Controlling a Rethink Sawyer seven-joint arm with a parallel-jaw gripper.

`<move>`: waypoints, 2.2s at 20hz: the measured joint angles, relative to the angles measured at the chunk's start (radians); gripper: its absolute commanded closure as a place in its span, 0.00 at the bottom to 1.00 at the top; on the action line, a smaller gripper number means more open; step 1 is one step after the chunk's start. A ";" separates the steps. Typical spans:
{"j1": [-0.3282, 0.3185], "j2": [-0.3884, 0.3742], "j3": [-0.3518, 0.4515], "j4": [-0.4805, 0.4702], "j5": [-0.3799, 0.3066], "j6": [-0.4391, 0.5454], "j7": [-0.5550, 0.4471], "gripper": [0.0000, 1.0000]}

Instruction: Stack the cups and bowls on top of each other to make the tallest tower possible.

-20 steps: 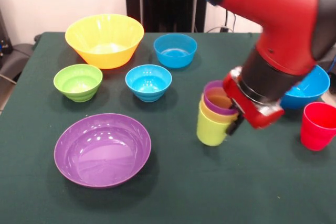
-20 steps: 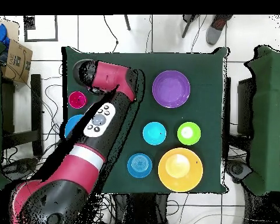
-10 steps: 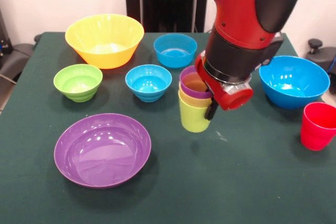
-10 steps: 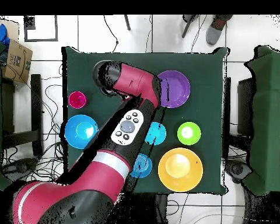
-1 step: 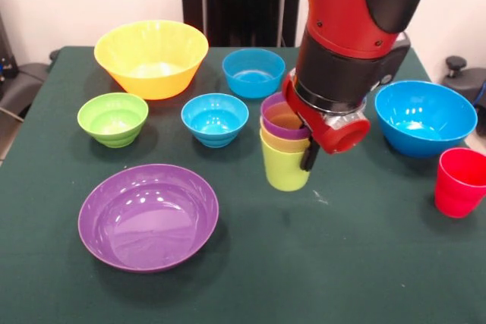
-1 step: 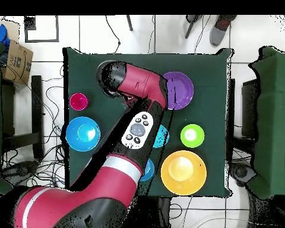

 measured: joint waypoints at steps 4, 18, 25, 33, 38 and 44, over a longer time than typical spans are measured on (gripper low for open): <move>-0.003 -0.023 0.041 0.002 -0.031 0.000 0.000 1.00; -0.022 -0.057 0.140 0.054 -0.104 -0.036 0.000 1.00; -0.023 -0.051 0.157 0.057 -0.150 -0.064 0.000 1.00; -0.023 -0.041 0.158 0.057 -0.185 -0.065 0.000 1.00; -0.023 -0.017 0.157 0.055 -0.205 -0.065 0.000 1.00; -0.015 0.010 0.153 0.053 -0.209 -0.065 0.000 1.00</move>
